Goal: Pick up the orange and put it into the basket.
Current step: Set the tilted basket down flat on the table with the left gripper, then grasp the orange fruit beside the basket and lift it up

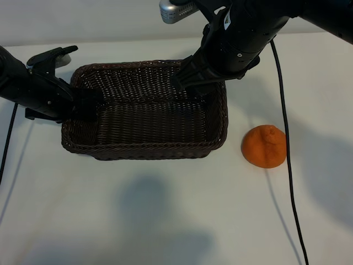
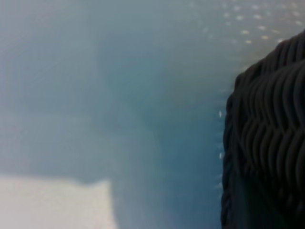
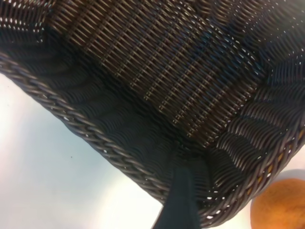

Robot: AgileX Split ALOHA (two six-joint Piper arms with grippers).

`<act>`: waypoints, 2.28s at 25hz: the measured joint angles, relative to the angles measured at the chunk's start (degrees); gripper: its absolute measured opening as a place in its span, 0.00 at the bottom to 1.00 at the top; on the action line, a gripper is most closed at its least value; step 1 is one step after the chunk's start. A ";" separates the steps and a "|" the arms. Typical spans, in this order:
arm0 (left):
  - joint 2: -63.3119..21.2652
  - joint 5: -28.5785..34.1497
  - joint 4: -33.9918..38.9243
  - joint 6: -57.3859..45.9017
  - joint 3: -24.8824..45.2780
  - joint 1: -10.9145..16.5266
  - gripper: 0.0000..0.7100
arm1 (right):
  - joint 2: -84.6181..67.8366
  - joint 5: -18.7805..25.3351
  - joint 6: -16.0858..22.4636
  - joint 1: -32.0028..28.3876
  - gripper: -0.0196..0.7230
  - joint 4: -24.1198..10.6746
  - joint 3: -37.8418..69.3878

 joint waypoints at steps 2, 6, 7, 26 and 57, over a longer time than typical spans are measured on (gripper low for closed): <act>0.00 0.00 -0.05 -0.14 -0.02 0.00 0.21 | 0.00 0.00 0.00 0.00 0.83 0.00 0.00; 0.00 0.71 -0.05 -0.18 -0.02 0.00 0.21 | 0.00 0.00 0.00 0.00 0.83 0.00 0.00; 0.00 0.98 -0.05 -0.18 -0.02 0.00 0.23 | 0.00 0.00 0.00 0.00 0.83 0.00 0.00; -3.13 6.21 0.43 -2.58 -0.13 0.06 0.88 | 0.00 0.22 0.00 0.00 0.83 0.00 0.00; -18.63 16.33 11.86 -12.85 -9.81 0.06 0.84 | 0.00 0.16 -0.05 0.00 0.83 0.15 0.00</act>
